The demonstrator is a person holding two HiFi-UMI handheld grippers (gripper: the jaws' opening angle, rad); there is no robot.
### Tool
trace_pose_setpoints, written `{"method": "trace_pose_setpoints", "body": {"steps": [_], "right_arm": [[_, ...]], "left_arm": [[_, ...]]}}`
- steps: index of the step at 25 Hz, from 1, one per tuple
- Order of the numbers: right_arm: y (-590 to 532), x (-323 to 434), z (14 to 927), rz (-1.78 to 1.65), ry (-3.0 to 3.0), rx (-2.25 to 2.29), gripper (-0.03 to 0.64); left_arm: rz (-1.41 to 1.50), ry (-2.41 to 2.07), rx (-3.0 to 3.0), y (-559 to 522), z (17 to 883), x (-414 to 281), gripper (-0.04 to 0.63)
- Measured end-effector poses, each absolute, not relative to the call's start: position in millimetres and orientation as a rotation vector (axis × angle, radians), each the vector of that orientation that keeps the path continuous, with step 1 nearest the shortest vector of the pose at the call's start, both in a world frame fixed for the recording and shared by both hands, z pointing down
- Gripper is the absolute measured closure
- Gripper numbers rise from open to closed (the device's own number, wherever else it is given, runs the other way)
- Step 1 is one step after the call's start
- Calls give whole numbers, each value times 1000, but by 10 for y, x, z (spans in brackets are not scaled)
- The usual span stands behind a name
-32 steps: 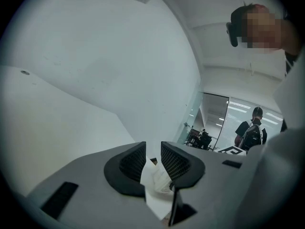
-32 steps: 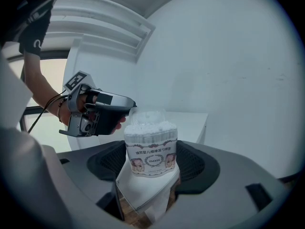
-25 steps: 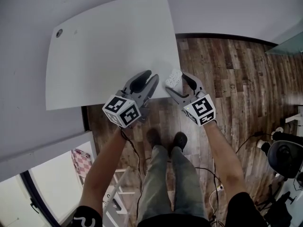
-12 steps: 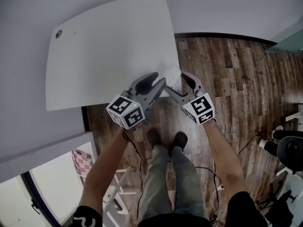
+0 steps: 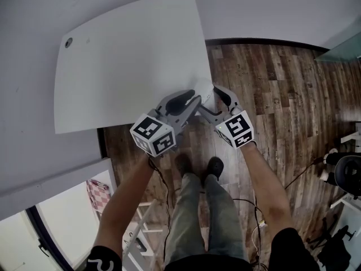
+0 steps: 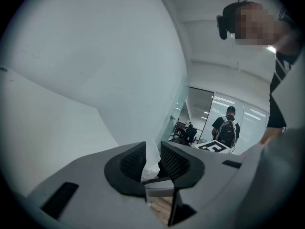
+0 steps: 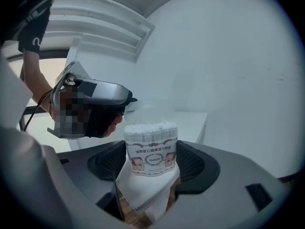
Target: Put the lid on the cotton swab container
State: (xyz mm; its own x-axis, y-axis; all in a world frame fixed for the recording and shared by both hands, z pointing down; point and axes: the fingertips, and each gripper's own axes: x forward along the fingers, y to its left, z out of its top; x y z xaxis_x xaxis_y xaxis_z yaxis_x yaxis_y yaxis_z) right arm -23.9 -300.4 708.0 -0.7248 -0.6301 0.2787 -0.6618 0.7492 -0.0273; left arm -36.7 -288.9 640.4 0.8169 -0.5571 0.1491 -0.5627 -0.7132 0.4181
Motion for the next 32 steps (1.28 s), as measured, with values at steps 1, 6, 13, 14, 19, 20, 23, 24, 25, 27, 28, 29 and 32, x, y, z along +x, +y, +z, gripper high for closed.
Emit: {"method": "trace_pose_setpoints", "body": {"steps": [1,6,13,14,19,20,23,24,25,27,28,29,32], "right_arm": [[-3003,-244,7084,181,-2697,1014,275],[-2997,-256,7078,180,-2697,1011,275],[-2996,-249,7088,180,-2699,1005,275],[-2995,-249,7085,179,-2699,1004,275],[-2997,-250,7093,169,-2695,995,276],[-2995,-248,7099,167,-2694,994,276],[-2989,-243,7113,157,-2688,990,278],[-2987,-243,7118,154,-2686,990,278],[-2986,-245,7120,151,-2685,991,278],[-2984,-255,7111,148,-2689,993,278],[-2981,-262,7105,148,-2692,992,278],[-2980,-265,7105,149,-2691,990,278],[-2978,-254,7142,153,-2675,982,278]], "left_arm": [[21,-829,2555,-2889,6397,-359,487],[45,-835,2571,-2930,6356,-325,513],[60,-809,2569,-2922,6387,-252,522],[64,-806,2568,-2917,6396,-242,522],[128,-819,2569,-2916,6486,-196,568],[130,-822,2570,-2915,6491,-190,568],[133,-831,2574,-2916,6492,-181,569],[139,-833,2577,-2916,6494,-178,569],[148,-835,2580,-2915,6498,-175,569],[165,-839,2585,-2918,6506,-167,569],[173,-842,2587,-2922,6508,-160,569],[182,-847,2591,-2928,6510,-153,569],[213,-863,2610,-2947,6517,-128,569]]}}
